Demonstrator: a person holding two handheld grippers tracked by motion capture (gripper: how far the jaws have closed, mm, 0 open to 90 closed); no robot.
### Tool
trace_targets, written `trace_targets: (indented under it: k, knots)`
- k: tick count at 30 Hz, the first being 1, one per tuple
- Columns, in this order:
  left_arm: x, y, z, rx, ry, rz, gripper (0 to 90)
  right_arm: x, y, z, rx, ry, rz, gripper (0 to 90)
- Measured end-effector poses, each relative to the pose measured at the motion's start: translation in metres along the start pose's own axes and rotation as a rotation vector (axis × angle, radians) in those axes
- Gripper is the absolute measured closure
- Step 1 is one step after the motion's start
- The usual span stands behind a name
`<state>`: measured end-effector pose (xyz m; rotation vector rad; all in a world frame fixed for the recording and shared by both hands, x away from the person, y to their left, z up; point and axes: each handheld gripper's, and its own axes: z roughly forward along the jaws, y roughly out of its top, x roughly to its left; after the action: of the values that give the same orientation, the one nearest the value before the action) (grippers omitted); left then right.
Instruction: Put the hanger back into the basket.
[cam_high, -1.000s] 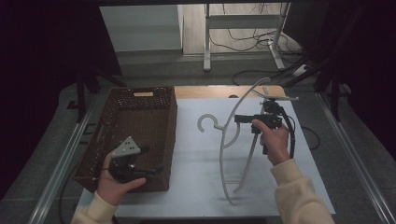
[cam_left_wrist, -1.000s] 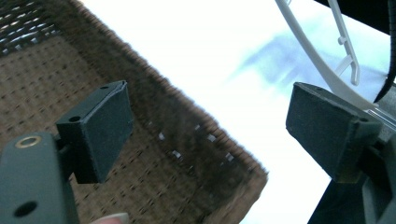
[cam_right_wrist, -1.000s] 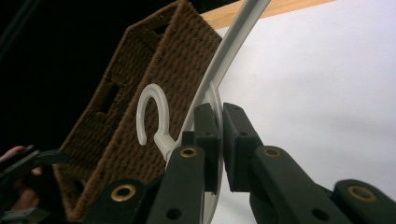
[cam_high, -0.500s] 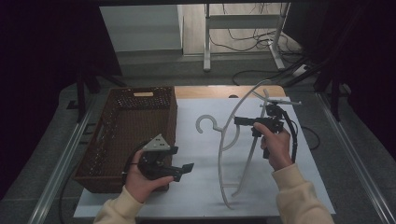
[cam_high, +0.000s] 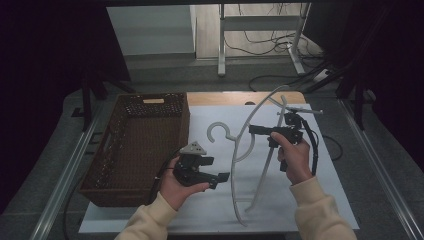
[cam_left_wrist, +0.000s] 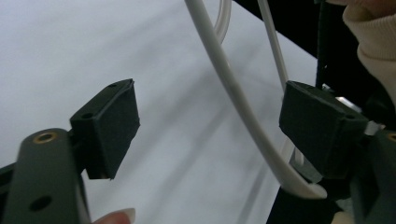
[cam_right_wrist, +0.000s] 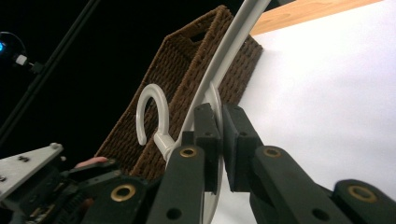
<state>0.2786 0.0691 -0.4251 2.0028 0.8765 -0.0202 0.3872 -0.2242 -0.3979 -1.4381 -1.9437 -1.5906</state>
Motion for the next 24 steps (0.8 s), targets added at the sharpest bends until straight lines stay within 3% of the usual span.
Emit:
trace_targets:
  k: [6,11,14,16,17,19,24]
  knots:
    - [0.005,0.005,0.017,0.000,-0.079,-0.055,31.2,0.002,-0.002,0.003,-0.004,0.027,0.006,85.0]
    - [0.007,0.007,0.026,0.013,-0.110,-0.053,38.6,0.003,-0.003,0.005,-0.008,0.054,0.015,85.0]
    - [0.008,0.007,0.031,0.012,-0.133,-0.064,49.6,0.004,-0.005,0.009,0.002,0.070,0.019,84.9]
    - [0.008,0.007,0.032,0.004,-0.132,-0.067,53.0,0.005,-0.005,0.010,0.007,0.072,0.018,84.9]
    - [0.008,0.007,0.032,0.000,-0.136,-0.064,63.1,0.005,-0.006,0.012,0.013,0.072,0.015,84.9]
    - [0.008,0.007,0.031,0.001,-0.132,-0.067,68.8,0.005,-0.007,0.015,0.015,0.075,0.013,84.6]
    - [0.010,0.005,0.028,0.004,-0.122,-0.097,71.9,0.003,-0.008,0.016,0.021,0.104,0.022,83.7]
